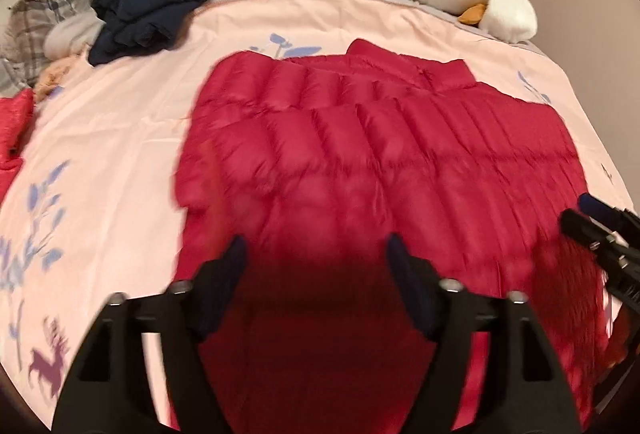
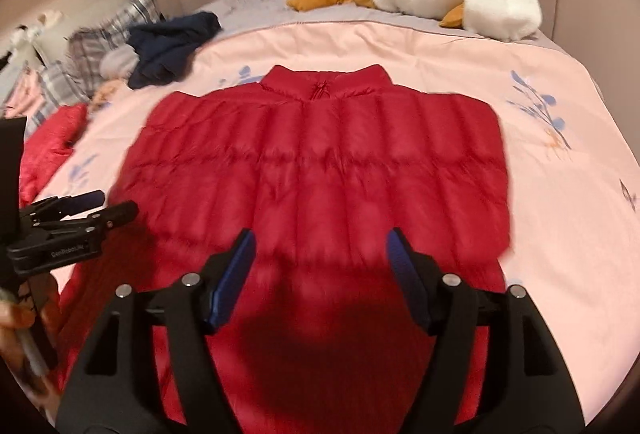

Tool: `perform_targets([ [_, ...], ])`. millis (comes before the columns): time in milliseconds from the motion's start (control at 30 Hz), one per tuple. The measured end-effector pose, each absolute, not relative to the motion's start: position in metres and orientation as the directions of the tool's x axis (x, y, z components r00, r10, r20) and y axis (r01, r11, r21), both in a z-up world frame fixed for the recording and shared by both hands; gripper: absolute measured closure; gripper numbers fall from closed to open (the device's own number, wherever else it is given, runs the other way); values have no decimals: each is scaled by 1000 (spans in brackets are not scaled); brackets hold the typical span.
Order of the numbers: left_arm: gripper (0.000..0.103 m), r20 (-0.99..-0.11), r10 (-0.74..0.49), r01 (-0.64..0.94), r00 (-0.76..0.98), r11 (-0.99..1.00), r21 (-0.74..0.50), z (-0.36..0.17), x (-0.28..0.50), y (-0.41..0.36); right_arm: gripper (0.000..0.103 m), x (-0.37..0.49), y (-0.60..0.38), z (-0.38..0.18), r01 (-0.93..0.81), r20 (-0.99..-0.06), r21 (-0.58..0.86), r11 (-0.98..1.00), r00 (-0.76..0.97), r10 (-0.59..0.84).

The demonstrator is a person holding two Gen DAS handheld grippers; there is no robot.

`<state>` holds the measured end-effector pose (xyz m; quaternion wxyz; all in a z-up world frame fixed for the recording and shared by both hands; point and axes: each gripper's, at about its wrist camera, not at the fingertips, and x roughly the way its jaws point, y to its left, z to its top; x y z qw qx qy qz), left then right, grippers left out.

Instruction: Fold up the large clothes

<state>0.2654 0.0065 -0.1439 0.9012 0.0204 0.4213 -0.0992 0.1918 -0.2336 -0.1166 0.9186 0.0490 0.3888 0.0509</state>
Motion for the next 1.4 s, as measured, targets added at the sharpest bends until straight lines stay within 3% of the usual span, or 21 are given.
perform_targets([
  [200,18,-752,-171,202,637,978,-50,-134,194,45,20,106,-273,-116,13,-710,233,972,686,161],
  [300,9,-757,-165,179,632,982,-64,-137,164,68,15,71,-296,-120,63,-708,293,954,685,172],
  [367,9,-765,-156,162,625,984,-68,-140,145,81,14,47,-312,-126,109,-710,332,937,683,172],
  [600,9,-780,-285,129,557,957,-258,-164,105,121,13,-4,-338,-150,167,-712,464,870,655,254],
  [800,9,-717,-529,132,454,836,-533,-190,96,135,13,-11,-330,-174,151,-707,565,811,595,382],
  [1267,8,-609,-688,165,395,705,-690,-198,133,112,13,42,-301,-181,65,-668,617,785,571,478],
  [1400,10,-603,-696,169,390,698,-696,-199,133,109,23,43,-302,-183,64,-652,642,764,571,500],
])
